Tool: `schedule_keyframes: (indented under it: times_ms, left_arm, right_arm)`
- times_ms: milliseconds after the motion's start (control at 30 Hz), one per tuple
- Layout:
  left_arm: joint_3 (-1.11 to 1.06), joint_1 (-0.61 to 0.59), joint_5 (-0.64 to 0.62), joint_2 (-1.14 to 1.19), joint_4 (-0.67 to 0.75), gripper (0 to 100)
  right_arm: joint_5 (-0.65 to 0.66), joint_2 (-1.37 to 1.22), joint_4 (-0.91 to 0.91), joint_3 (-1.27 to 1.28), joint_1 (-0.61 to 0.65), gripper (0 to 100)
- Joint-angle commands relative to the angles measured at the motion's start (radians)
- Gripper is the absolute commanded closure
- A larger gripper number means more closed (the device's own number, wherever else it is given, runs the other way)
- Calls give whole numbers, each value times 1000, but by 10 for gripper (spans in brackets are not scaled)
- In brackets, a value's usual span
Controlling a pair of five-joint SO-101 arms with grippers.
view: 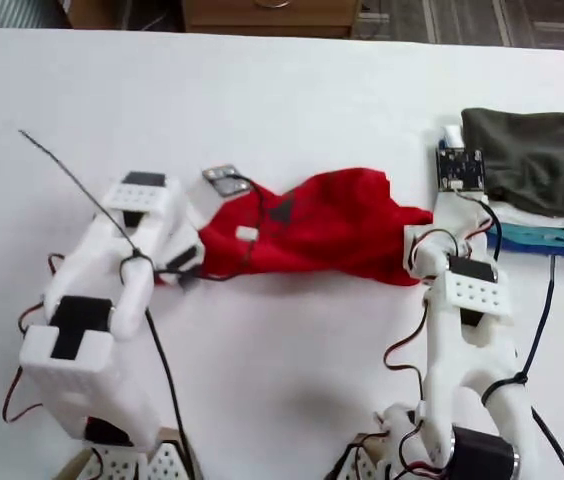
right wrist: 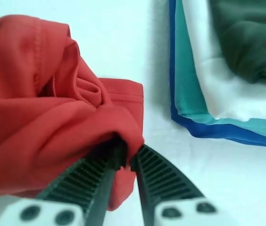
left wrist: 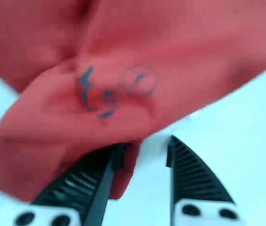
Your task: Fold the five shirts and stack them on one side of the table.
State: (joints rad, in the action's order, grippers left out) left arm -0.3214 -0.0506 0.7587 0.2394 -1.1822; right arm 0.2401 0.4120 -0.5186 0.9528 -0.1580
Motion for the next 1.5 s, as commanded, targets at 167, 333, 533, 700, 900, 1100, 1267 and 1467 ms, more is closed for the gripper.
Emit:
schedule_keyframes:
  times_ms: [167, 333, 533, 700, 900, 1100, 1267, 1467]
  left_arm:
    - [48, -60, 26, -9, -3, 976]
    - [64, -57, 35, -18, -75, 974]
    - [110, -55, 34, -9, -172, 970]
    - [116, -63, 35, -18, -195, 932]
    - [113, -44, 109, -14, -221, 867]
    - [105, -48, 144, -9, -221, 869]
    - [76, -25, 144, -9, -244, 869]
    - [-65, -20, 190, -9, -49, 869]
  right_arm:
    - [-8, 5, 12, -12, 1, 978]
    - [-8, 5, 13, -12, 1, 978]
    - [-8, 5, 13, -12, 1, 978]
    - [-8, 5, 12, -12, 1, 978]
    - [-8, -2, 15, -11, 5, 978]
    - [-8, -2, 15, -9, 5, 978]
    - [-8, -2, 15, -9, 5, 978]
    - [-8, -1, 15, -9, 5, 978]
